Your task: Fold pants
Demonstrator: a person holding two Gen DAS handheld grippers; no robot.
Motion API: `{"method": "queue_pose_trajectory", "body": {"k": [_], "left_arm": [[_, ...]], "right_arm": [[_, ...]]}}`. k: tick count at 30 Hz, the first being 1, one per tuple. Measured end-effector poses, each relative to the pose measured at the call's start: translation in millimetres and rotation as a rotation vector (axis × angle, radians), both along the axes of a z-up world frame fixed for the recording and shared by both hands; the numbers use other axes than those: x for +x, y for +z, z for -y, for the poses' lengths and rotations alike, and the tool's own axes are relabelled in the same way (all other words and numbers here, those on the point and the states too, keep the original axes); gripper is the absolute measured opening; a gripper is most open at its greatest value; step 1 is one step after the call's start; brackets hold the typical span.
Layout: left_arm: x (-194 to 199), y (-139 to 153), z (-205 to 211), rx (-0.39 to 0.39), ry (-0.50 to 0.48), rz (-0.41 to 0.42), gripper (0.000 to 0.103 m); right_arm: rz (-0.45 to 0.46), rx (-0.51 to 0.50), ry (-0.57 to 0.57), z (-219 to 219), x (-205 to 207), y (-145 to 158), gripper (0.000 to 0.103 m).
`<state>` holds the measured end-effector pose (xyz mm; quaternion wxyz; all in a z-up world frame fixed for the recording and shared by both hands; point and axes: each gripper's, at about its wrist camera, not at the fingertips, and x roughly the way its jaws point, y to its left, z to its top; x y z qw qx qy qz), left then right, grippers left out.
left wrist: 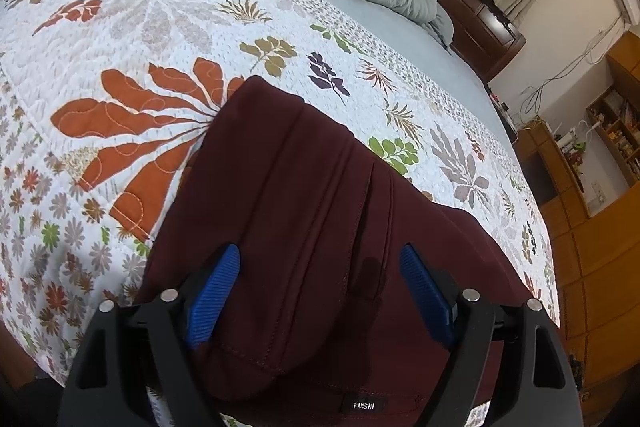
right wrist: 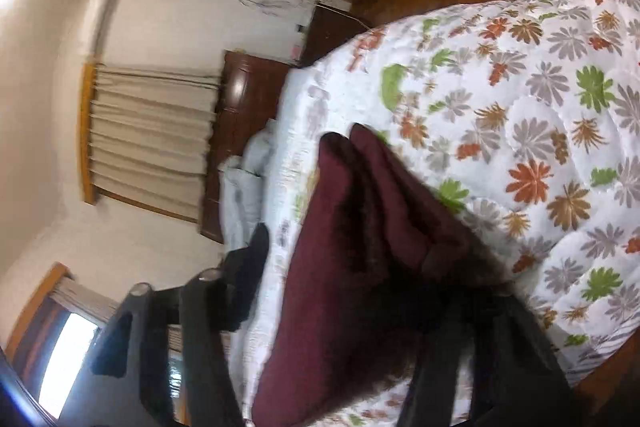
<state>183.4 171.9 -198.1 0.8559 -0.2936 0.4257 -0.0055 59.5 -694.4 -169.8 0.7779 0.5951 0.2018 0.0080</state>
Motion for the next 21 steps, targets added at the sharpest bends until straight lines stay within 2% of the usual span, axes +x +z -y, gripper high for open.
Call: {"method": "queue_pose_trajectory", "body": {"k": [1, 3, 9, 12, 17, 21], "left_arm": [[-0.4, 0.1, 0.1, 0.001, -0.001, 0.001, 0.083], [-1.2, 0.2, 0.2, 0.002, -0.002, 0.002, 0.083], [-2.1, 0.9, -2.6, -0.020, 0.001, 0.004, 0.083], [-3.5, 0.3, -5.3, -0.034, -0.001, 0.013, 0.083], [-6.2, -0.5, -9.7, -0.074, -0.001, 0.029, 0.083], [-7.3, -1.0, -12.5, -0.097, -0.004, 0.038, 0.083]], "right_arm": [[-0.027, 0.019, 0.000, 2.4, 0.6, -5.0, 0.018], [-0.042, 0.031, 0.005, 4.3, 0.1, -10.8, 0.016], [-0.089, -0.057, -0.004, -4.2, 6.9, 17.2, 0.016], [-0.113, -0.128, -0.003, -12.9, 11.2, 35.9, 0.016], [-0.159, -0.325, 0.006, -41.9, 24.4, 87.6, 0.016], [-0.158, -0.436, 0.021, -64.1, 33.7, 115.7, 0.016]]}}
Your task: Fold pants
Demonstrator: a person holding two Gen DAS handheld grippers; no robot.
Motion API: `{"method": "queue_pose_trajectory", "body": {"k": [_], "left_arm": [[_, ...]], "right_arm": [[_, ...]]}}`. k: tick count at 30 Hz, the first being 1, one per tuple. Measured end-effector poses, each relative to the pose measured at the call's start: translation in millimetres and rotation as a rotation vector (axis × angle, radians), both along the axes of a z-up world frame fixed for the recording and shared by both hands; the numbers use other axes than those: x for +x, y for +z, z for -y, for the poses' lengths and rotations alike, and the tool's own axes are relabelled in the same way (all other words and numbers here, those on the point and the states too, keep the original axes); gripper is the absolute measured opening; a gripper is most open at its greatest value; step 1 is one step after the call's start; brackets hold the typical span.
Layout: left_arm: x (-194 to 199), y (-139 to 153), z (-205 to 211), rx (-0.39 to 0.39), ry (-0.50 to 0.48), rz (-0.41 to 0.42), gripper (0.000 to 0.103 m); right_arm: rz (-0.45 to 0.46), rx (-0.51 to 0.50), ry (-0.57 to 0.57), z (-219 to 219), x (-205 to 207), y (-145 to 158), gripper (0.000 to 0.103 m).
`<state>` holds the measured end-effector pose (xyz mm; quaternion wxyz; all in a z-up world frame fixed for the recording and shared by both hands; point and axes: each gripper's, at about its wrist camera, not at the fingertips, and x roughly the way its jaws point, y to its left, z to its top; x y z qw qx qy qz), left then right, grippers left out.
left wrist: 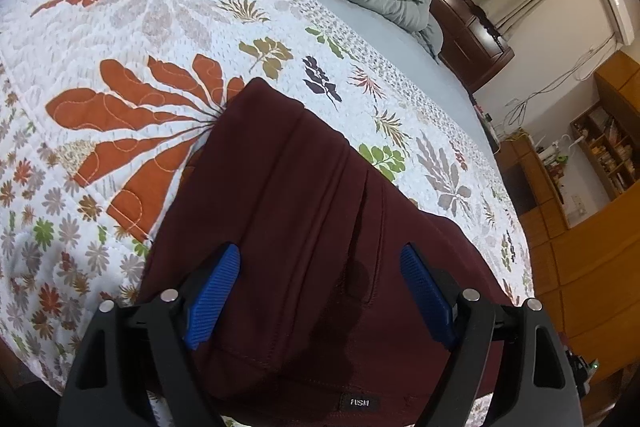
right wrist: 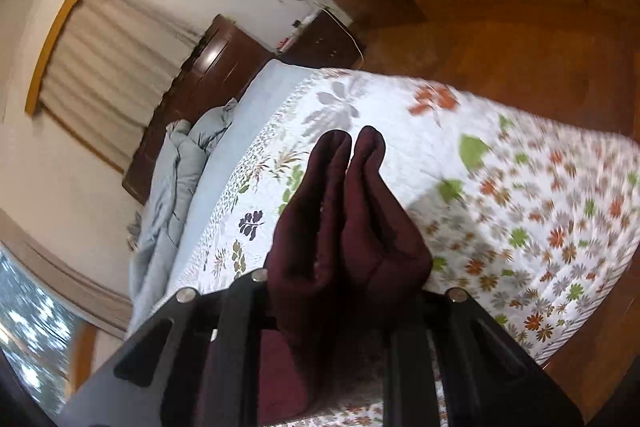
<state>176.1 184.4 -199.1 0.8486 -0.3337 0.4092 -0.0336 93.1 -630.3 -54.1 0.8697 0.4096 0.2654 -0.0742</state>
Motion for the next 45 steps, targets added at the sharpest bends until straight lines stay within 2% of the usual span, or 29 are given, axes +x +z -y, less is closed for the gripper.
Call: {"method": "queue_pose_trajectory", "body": {"k": [8, 16, 23, 29, 37, 45], "left_arm": [[-0.3, -1.0, -5.1, -0.038, -0.007, 0.016, 0.083], [-1.6, -1.4, -9.7, -0.067, -0.012, 0.030, 0.083], [-2.5, -0.7, -11.0, -0.074, -0.018, 0.040, 0.083], [-4.1, -1.7, -14.6, -0.099, -0.018, 0.053, 0.083], [-6.9, -3.0, -20.1, -0.137, -0.018, 0.067, 0.083], [-8.6, -4.0, -24.5, -0.166, -0.023, 0.075, 0.083]], "right_arm": [[-0.018, -0.216, 0.050, -48.7, 10.0, 43.7, 0.016], [-0.032, -0.385, 0.093, -92.1, 19.7, 67.9, 0.016], [-0.046, -0.579, 0.154, -147.1, 33.3, 84.5, 0.016], [-0.051, -0.675, 0.204, -186.8, 44.3, 90.0, 0.016], [-0.060, -0.745, 0.270, -236.0, 58.7, 93.4, 0.016], [-0.081, -0.839, 0.338, -287.2, 72.4, 85.9, 0.016]]}}
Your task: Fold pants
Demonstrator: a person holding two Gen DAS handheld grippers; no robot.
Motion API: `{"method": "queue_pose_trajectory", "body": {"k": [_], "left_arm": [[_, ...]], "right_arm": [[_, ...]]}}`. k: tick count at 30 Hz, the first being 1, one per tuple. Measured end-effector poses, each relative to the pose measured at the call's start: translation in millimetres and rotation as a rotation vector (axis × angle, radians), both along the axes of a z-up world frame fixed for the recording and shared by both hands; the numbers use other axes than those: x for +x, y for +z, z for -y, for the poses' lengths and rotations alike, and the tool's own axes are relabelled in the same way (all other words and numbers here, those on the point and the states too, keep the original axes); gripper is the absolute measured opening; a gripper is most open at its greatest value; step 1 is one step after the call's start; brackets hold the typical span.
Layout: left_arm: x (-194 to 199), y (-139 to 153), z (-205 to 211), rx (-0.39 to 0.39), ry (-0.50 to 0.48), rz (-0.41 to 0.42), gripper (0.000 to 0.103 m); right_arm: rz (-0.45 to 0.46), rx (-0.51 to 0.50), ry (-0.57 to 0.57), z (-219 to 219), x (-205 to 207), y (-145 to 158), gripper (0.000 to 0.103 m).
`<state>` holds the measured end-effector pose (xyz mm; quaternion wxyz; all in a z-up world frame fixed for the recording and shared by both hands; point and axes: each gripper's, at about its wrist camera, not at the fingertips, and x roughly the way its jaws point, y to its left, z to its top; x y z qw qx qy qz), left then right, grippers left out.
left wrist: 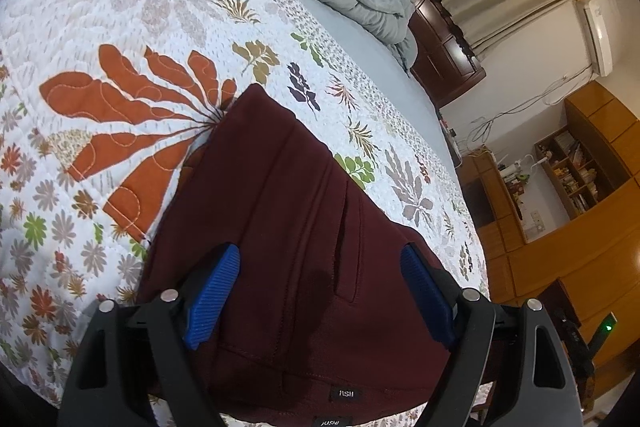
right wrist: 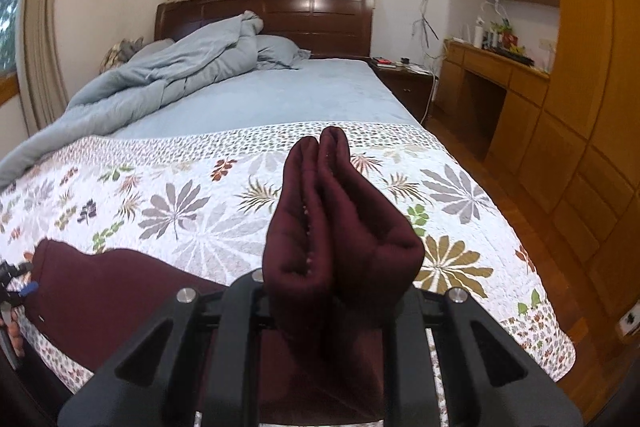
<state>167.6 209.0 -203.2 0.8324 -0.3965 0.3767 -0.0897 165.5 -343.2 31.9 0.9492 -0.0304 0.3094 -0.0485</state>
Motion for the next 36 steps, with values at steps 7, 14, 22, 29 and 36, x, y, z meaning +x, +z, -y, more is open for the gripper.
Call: {"method": "queue_pose_trajectory", "body": {"k": [7, 14, 22, 29, 36], "left_arm": [[-0.2, -1.3, -3.6, -0.023, -0.004, 0.005, 0.083], [-2.0, -2.8, -6.4, -0.044, -0.007, 0.010, 0.083], [-2.8, -3.4, -6.8, -0.053, -0.009, 0.012, 0.083], [-5.0, -3.4, -7.4, -0.062, -0.012, 0.014, 0.083], [-5.8, -3.5, -7.3, -0.060, -0.012, 0.015, 0.083]], "right_arm": [[-0.030, -0.164, 0.060, -54.1, 7.2, -18.7, 0.016], [-0.071, -0.326, 0.159, -112.7, 7.7, -52.7, 0.016], [-0.105, -0.671, 0.293, -181.7, -2.4, -122.0, 0.016], [-0.118, -0.968, 0.405, -207.3, -13.3, -189.4, 0.015], [-0.118, -1.085, 0.461, -211.8, -20.1, -220.7, 0.016]]}}
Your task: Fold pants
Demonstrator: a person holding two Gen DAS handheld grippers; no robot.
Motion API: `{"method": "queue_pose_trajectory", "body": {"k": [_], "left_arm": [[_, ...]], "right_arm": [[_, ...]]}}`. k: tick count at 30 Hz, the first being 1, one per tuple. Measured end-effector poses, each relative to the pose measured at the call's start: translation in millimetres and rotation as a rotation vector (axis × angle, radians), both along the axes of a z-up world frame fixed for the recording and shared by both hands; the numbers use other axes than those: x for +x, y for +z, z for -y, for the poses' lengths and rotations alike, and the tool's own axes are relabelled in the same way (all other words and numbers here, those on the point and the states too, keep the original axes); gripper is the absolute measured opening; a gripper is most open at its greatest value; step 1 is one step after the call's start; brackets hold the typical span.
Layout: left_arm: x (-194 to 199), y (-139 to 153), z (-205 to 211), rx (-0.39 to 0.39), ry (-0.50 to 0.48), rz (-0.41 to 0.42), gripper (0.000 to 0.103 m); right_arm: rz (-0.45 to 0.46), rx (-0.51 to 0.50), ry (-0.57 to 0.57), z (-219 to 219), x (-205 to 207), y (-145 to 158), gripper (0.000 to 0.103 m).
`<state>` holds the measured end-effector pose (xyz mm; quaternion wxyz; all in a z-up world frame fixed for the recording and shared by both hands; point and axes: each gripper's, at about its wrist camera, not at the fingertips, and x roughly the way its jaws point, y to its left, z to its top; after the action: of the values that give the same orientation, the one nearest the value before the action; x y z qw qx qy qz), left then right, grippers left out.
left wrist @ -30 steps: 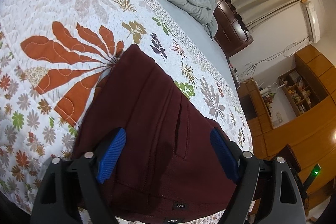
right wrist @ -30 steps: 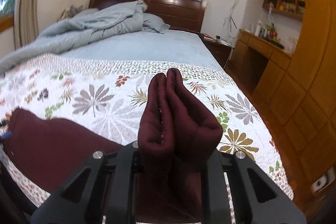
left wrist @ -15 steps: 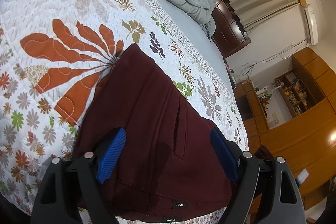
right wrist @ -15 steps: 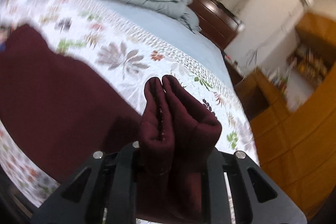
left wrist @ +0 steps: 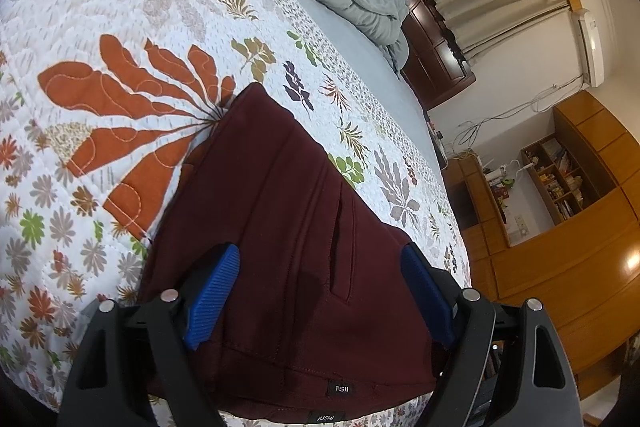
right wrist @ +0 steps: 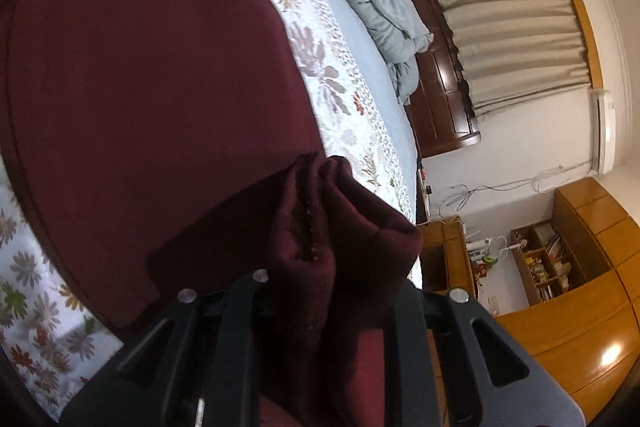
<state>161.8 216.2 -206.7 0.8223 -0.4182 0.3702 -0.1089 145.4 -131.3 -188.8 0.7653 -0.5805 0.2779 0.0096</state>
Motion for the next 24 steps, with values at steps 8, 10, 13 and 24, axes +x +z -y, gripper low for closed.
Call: {"method": "queue_pose_trajectory", "body": {"k": [8, 10, 13, 24], "left_arm": [[-0.3, 0.7, 0.0, 0.001, -0.001, 0.001, 0.083], [-0.3, 0.5, 0.0, 0.001, -0.001, 0.000, 0.083], [0.2, 1.1, 0.2, 0.006, -0.003, 0.000, 0.083], [3.1, 1.7, 3.0, 0.018, -0.010, 0.000, 0.083]], "right_arm": [[-0.045, 0.059, -0.008, 1.7, -0.1, 6.0, 0.021], [-0.104, 0.141, -0.023, 1.6, 0.1, 14.3, 0.025], [-0.188, 0.268, -0.037, 3.0, -5.8, 27.7, 0.042], [-0.233, 0.800, -0.110, 42.9, -14.1, 118.9, 0.054]]}}
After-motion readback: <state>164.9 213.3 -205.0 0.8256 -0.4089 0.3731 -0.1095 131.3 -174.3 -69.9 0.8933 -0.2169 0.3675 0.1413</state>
